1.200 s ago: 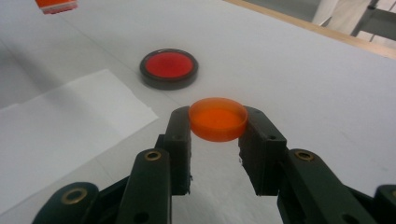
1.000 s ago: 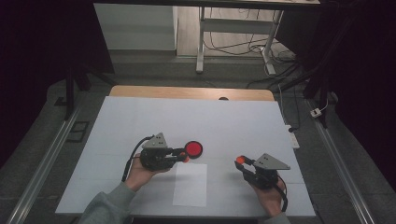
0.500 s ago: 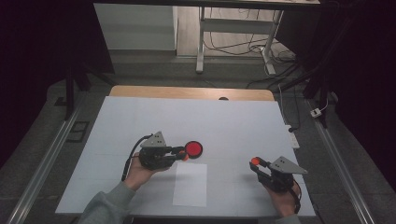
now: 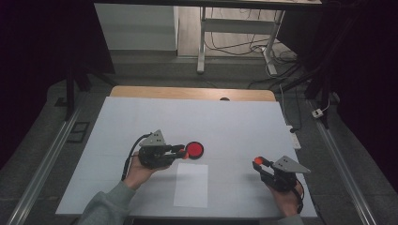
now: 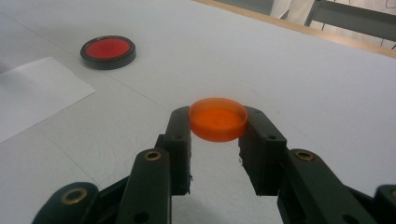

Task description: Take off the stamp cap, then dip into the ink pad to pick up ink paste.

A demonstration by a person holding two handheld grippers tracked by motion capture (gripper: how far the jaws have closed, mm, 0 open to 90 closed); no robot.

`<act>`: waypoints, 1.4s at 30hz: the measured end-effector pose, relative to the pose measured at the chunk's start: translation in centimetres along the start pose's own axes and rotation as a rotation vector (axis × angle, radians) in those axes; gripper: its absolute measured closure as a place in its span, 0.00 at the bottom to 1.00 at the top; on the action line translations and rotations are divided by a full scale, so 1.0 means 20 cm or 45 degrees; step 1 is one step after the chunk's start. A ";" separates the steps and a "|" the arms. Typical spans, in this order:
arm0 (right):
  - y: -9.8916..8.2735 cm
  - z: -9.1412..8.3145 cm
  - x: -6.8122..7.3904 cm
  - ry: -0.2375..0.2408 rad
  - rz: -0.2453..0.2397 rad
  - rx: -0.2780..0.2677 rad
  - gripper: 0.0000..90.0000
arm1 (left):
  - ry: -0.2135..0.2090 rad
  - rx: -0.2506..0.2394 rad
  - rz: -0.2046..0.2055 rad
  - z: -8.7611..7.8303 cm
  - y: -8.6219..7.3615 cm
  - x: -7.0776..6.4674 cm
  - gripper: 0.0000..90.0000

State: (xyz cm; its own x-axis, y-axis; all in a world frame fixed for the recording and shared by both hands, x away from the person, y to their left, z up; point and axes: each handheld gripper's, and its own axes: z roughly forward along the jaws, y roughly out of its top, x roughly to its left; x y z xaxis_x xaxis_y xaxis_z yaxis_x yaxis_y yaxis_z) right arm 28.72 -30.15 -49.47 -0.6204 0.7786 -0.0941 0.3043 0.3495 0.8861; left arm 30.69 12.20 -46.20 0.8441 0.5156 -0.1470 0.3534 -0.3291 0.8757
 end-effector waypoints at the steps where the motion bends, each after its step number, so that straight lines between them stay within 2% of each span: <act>1: 0.00 0.00 0.00 0.000 0.000 0.000 0.72 | 0.000 -0.003 -0.002 0.00 0.00 0.00 0.81; 19: 0.00 0.01 0.00 0.007 -0.002 0.005 0.72 | 0.022 -0.013 0.008 0.02 0.05 0.03 0.80; 28: 0.00 0.01 0.00 0.011 -0.004 0.006 0.72 | 0.024 0.005 0.015 0.07 0.06 0.05 0.80; 42: 0.00 0.01 0.00 0.009 0.001 0.002 0.72 | 0.063 0.060 0.021 0.18 0.05 0.11 0.81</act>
State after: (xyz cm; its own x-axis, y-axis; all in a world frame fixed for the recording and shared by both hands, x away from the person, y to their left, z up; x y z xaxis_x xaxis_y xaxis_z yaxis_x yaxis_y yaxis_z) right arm 28.83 -30.00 -49.59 -0.6252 0.7752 -0.0906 0.3055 0.3499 0.8856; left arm 34.30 10.10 -47.32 0.8294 0.5478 -0.1091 0.3593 -0.3737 0.8551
